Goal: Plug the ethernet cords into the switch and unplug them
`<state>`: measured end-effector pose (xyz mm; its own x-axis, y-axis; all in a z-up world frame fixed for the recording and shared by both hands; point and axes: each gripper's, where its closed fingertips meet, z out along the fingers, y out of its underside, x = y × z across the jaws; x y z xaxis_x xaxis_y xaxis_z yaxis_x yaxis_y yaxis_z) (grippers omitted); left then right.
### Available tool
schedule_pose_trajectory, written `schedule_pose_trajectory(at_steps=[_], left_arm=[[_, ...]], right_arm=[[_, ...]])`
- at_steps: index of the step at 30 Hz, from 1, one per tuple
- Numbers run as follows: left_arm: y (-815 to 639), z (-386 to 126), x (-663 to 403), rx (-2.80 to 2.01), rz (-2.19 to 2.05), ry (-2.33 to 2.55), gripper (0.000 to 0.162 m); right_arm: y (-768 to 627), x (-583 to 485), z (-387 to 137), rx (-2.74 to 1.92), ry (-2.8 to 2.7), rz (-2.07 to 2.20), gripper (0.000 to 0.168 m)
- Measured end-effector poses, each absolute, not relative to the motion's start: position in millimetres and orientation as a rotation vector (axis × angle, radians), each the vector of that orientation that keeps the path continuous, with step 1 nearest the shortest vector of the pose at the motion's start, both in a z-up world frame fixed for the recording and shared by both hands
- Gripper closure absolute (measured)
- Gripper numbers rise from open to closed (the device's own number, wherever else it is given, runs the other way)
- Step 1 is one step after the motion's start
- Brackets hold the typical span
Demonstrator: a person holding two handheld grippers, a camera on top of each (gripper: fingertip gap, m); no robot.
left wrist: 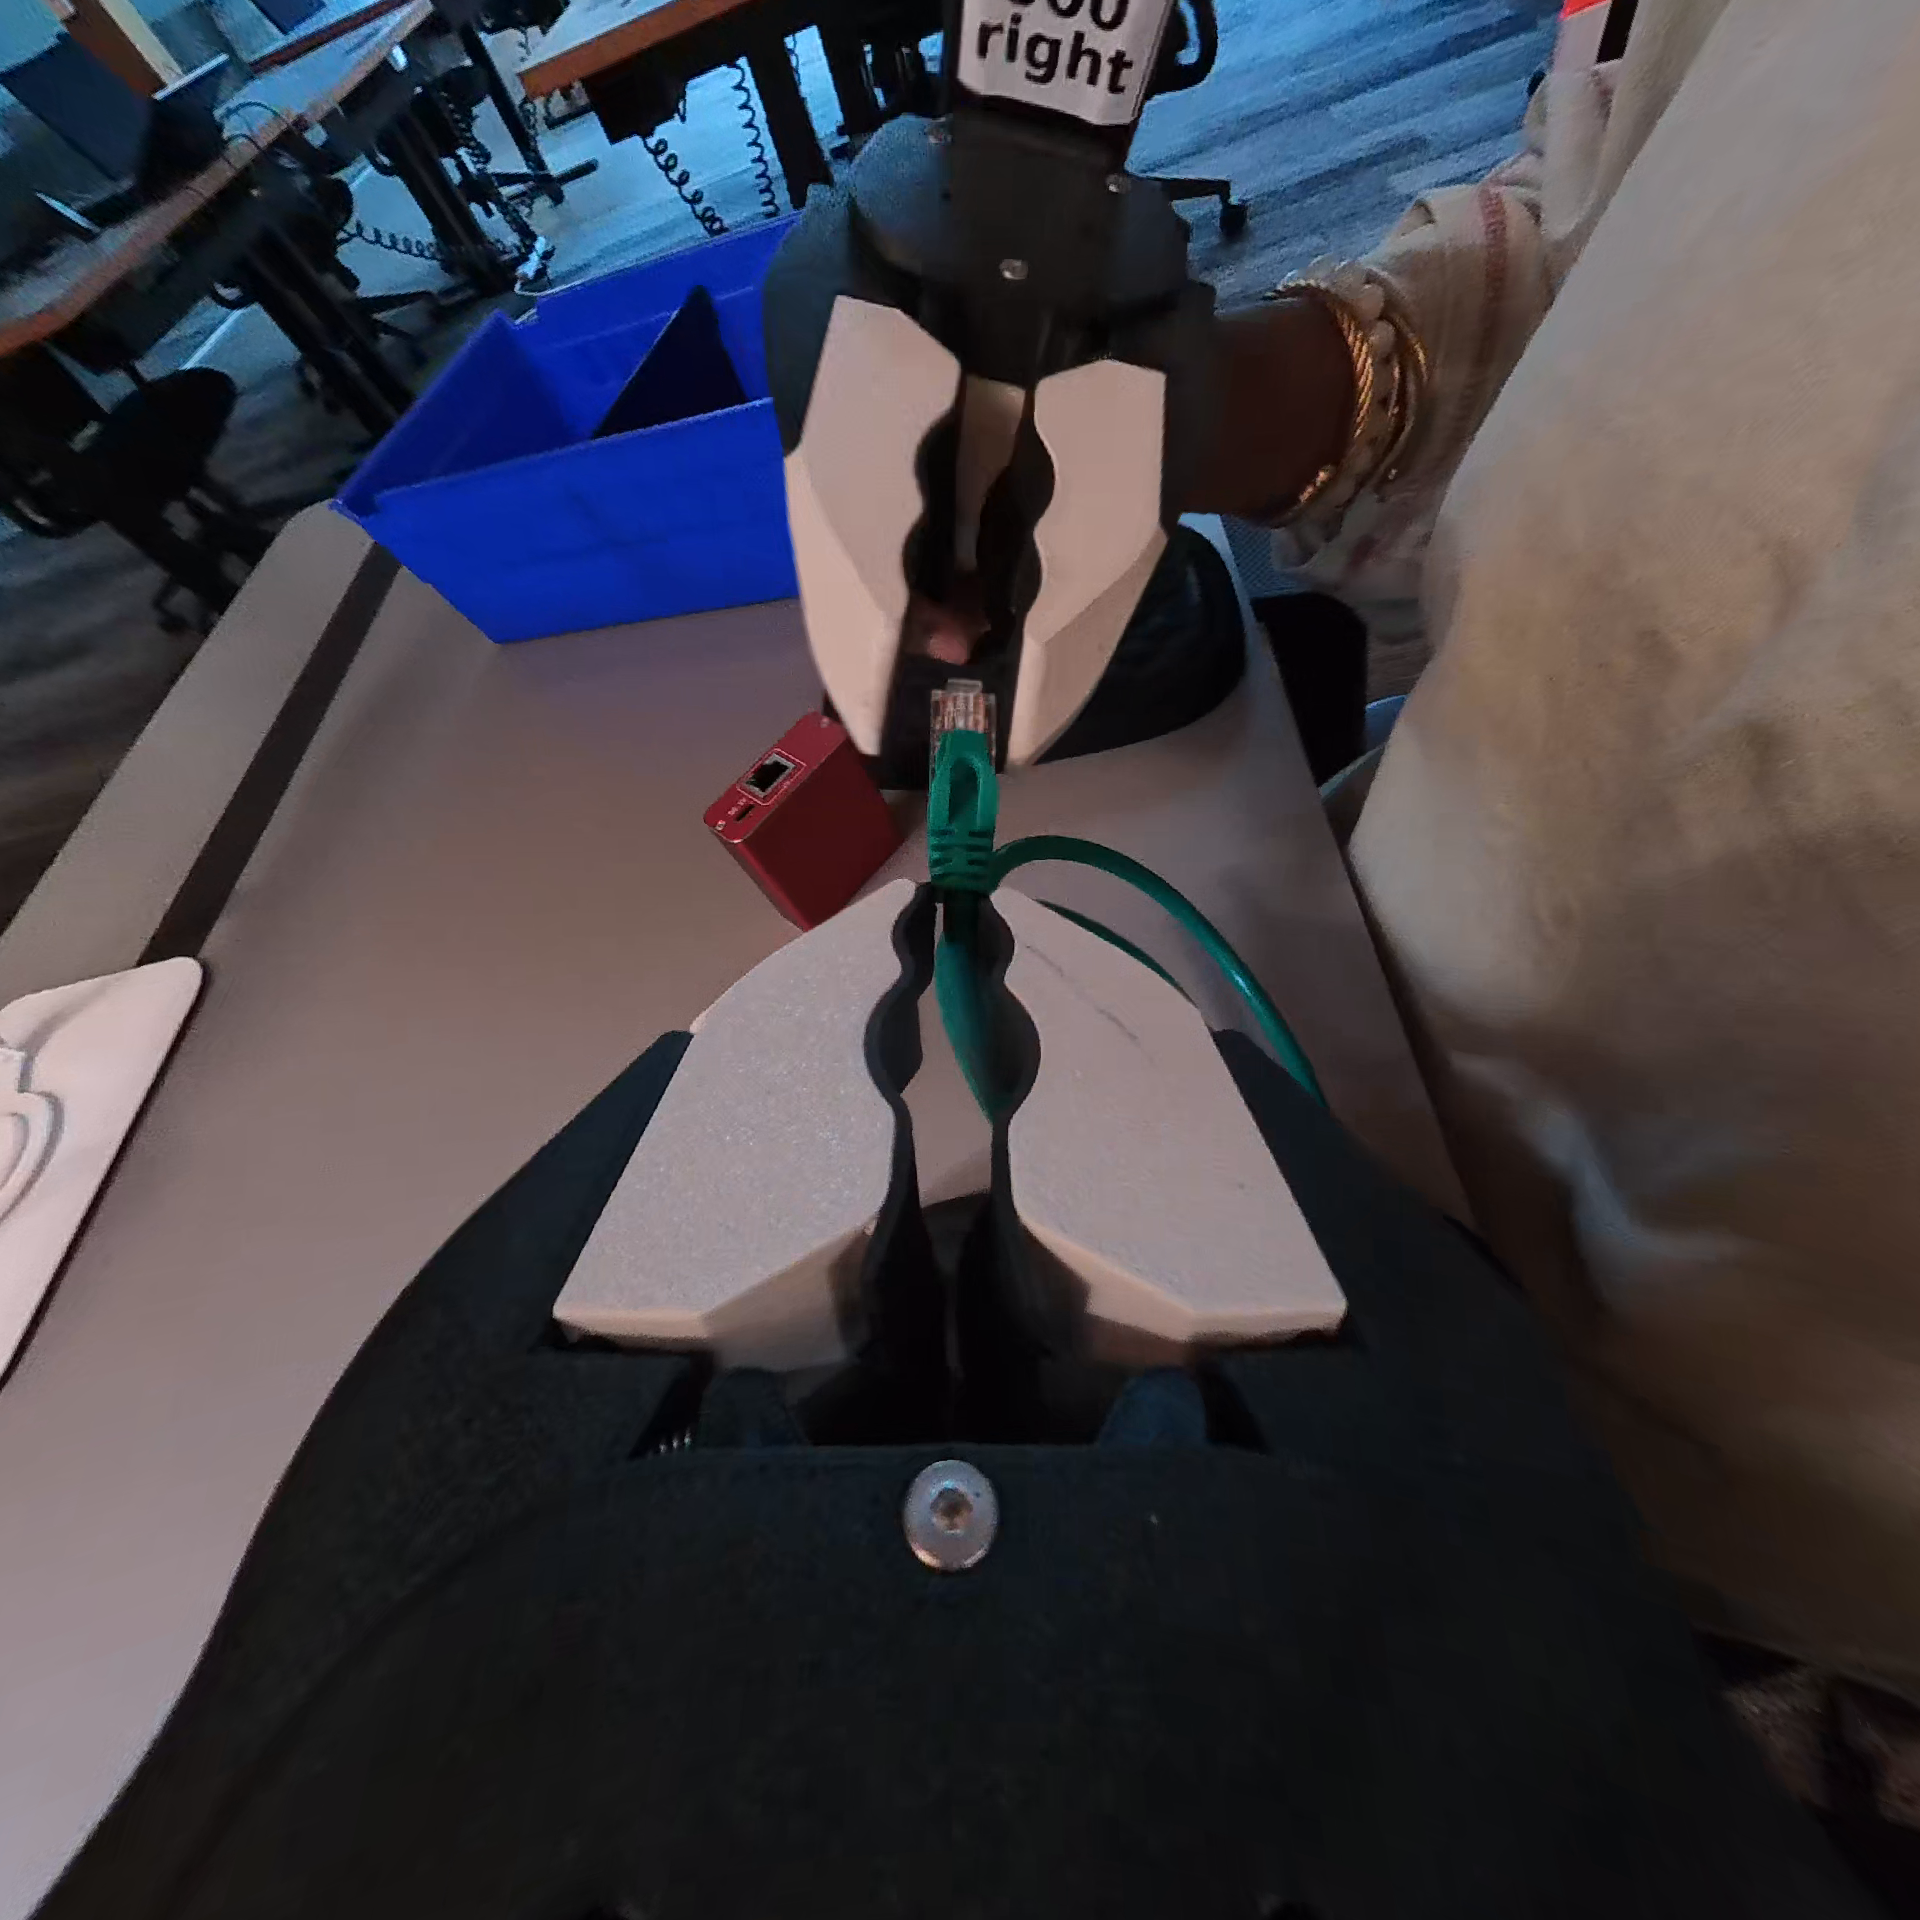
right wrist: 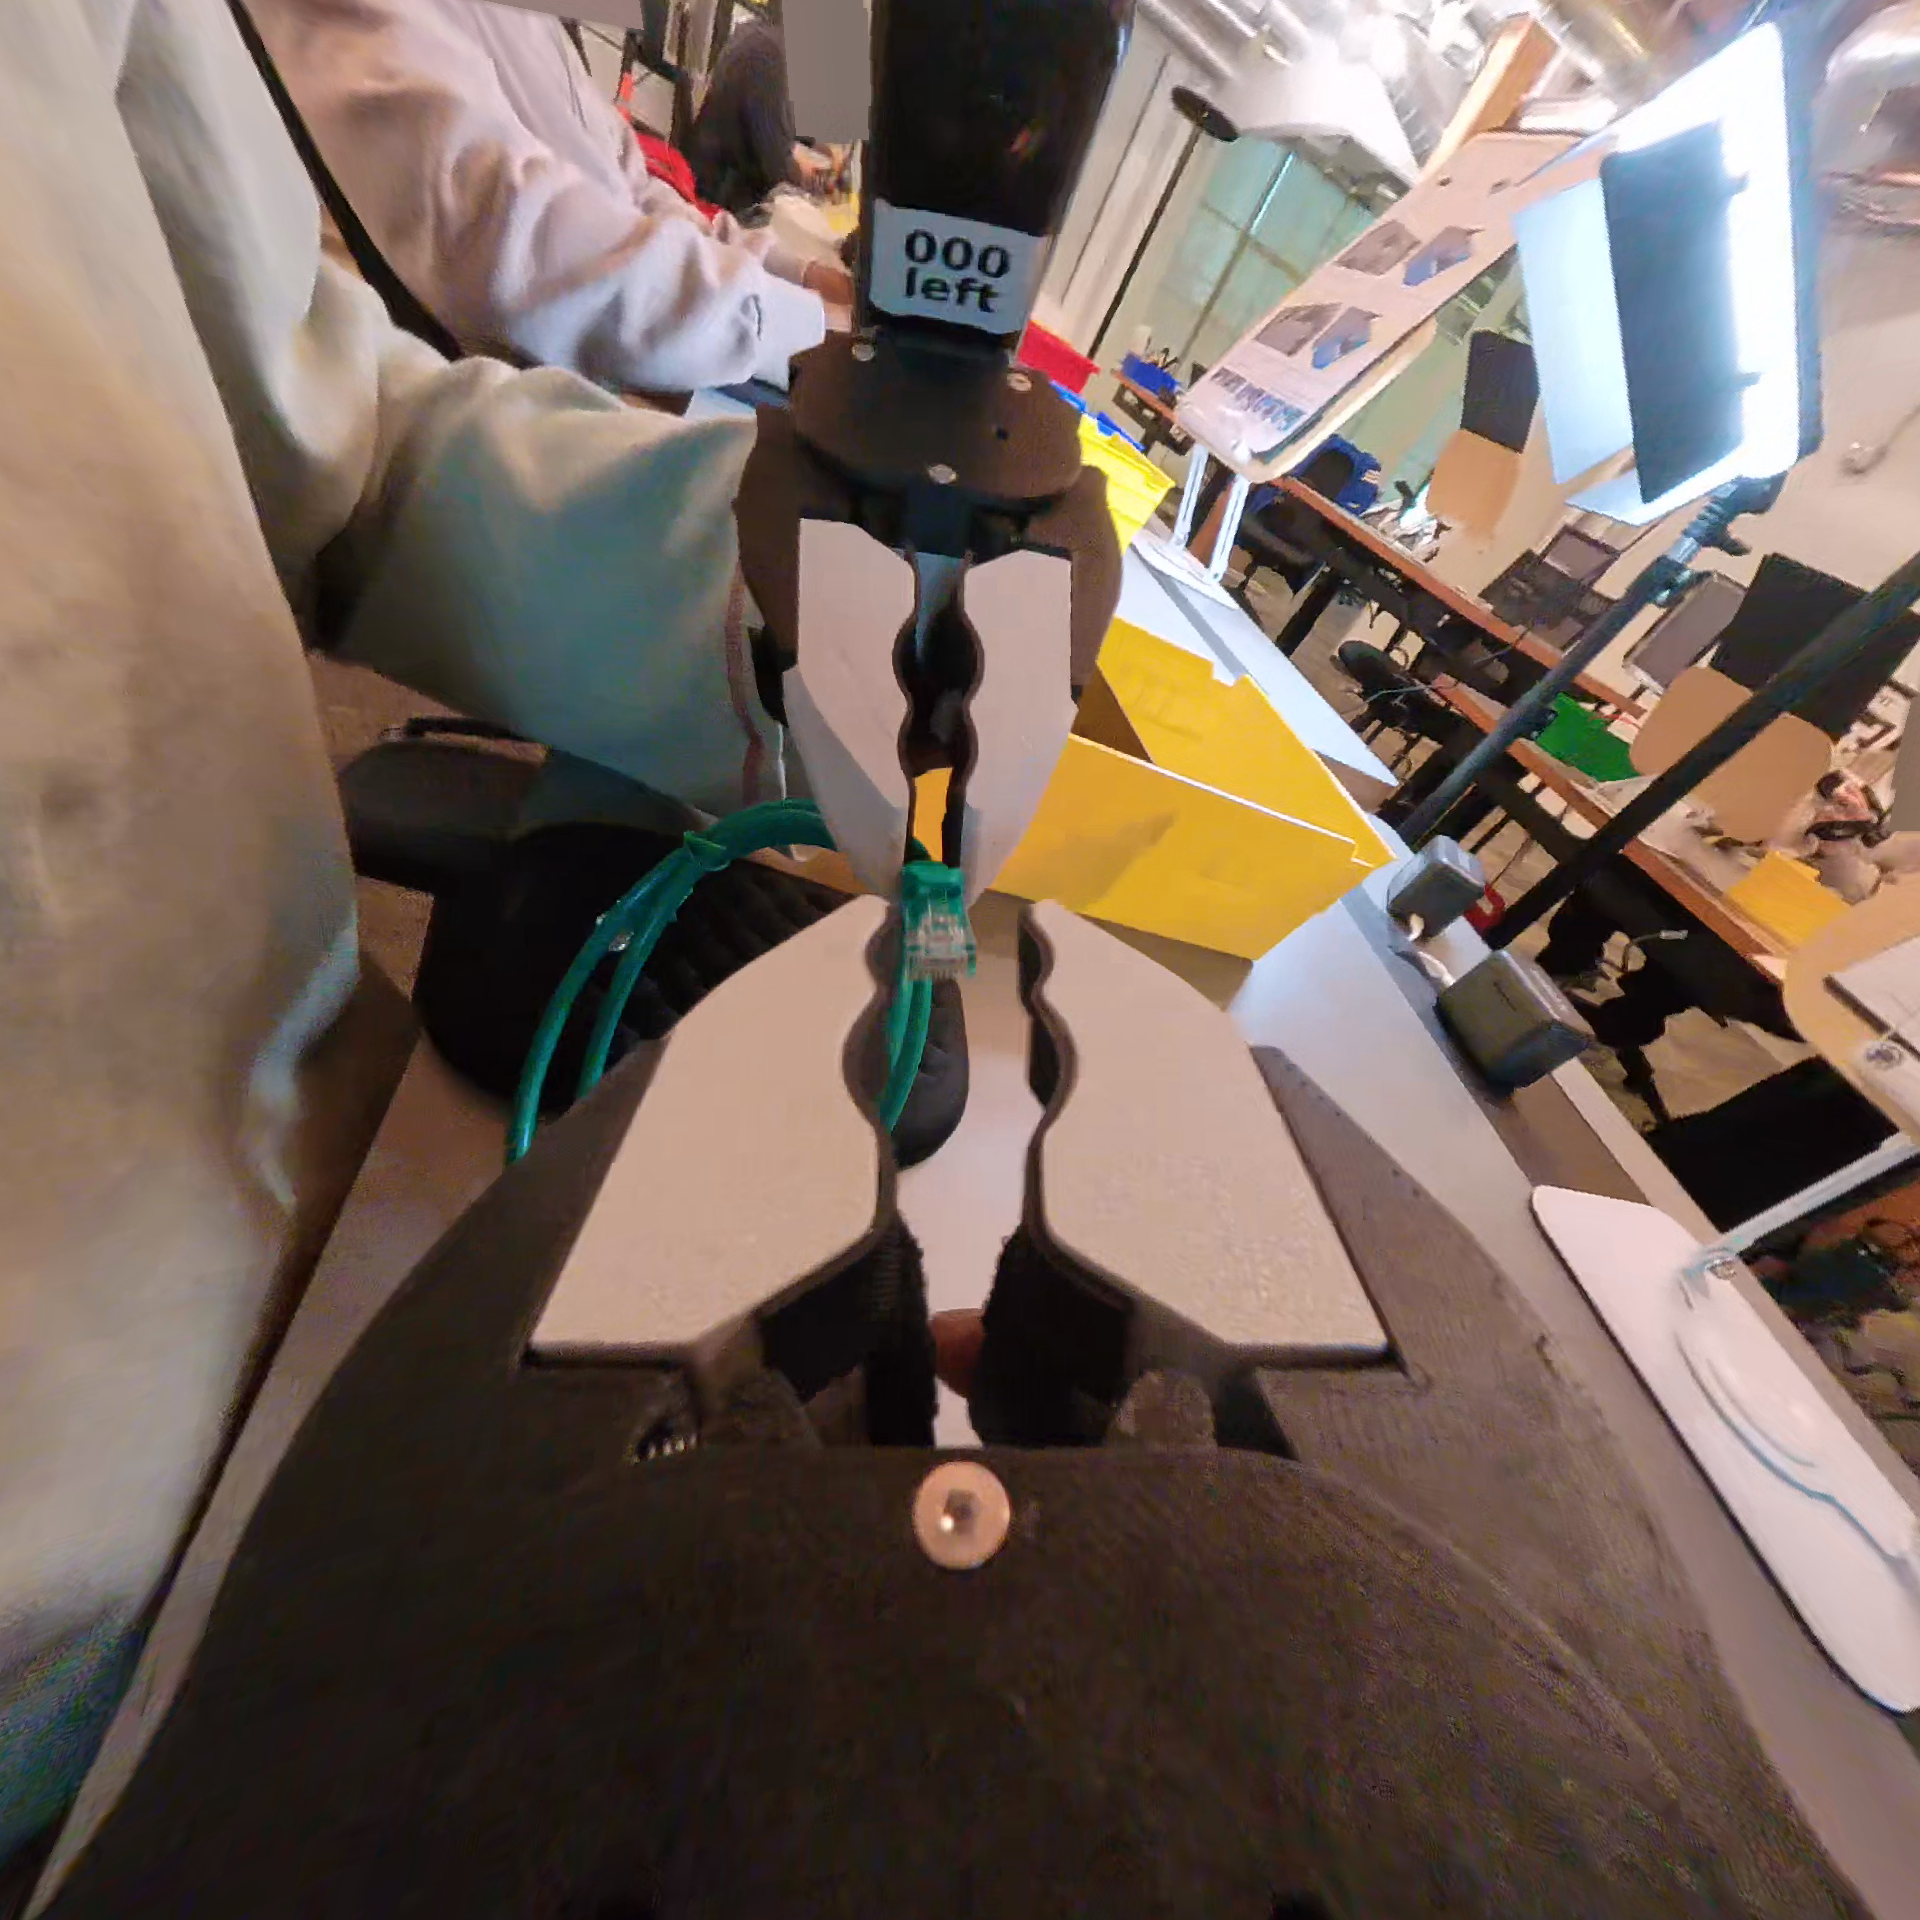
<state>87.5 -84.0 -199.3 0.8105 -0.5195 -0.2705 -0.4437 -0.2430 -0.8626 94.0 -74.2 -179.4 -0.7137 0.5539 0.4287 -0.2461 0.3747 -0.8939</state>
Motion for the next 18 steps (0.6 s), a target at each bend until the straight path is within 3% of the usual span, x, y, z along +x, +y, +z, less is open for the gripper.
schedule_pose_trajectory(at_steps=[2,7,11,16,18], left_arm=[[-84,-200,87,-1.877,-0.071,0.736,0.155],[-79,-208,89,-1.848,-0.123,0.674,0.154],[-75,-217,92,-1.827,-0.193,0.623,0.136],[-74,-219,95,-1.799,-0.216,0.618,0.138],[-74,-218,95,-1.777,-0.223,0.607,0.149]], right_arm=[[-77,96,-182,-0.247,-1.93,1.422,0.156],[-71,98,-191,-0.318,-1.937,1.523,0.157],[-69,101,-196,-0.363,-1.896,1.651,0.157],[-67,103,-195,-0.38,-1.845,1.748,0.157],[-65,104,-192,-0.373,-1.811,1.802,0.156]])
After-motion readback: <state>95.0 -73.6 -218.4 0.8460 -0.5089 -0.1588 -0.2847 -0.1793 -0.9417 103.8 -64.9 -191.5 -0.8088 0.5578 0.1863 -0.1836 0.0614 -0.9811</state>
